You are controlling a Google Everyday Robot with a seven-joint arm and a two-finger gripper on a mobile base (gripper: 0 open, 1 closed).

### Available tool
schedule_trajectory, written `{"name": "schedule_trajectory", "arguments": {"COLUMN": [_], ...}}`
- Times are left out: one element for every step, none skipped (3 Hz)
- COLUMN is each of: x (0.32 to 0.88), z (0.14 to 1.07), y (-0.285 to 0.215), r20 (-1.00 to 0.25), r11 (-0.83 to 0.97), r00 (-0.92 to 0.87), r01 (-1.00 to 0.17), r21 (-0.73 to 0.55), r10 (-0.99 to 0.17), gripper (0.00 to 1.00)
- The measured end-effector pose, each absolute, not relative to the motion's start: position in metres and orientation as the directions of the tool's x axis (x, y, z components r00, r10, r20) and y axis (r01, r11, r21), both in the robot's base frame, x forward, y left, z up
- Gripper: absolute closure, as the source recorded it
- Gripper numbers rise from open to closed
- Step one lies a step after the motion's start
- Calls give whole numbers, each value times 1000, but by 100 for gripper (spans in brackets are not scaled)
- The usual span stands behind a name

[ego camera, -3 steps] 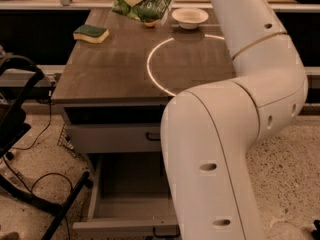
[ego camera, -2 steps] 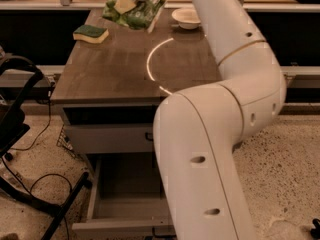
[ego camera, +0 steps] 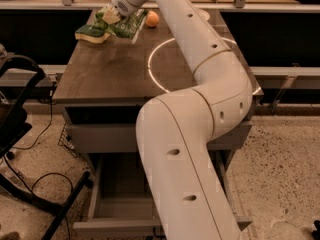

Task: Move green jalapeno chip bag near sponge

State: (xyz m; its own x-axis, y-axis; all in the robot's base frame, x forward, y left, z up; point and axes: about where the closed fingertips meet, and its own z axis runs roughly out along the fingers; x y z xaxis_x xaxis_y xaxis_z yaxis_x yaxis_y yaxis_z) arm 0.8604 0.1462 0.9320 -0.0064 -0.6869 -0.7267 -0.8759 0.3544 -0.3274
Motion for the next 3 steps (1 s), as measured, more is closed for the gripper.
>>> {"name": "schedule_trajectory", "arguments": {"x": [864,864,864], "z": [927,921,919], "y": [150,154,156], "r20": [-724,-722,-722], "r11": [355,350,348], "r00": [-6,-8,-9], "r01": [-875,-878,-880], "r21": [-331,-326,-323], "r10": [-689,-691,-692], "gripper": [85,53,30]}}
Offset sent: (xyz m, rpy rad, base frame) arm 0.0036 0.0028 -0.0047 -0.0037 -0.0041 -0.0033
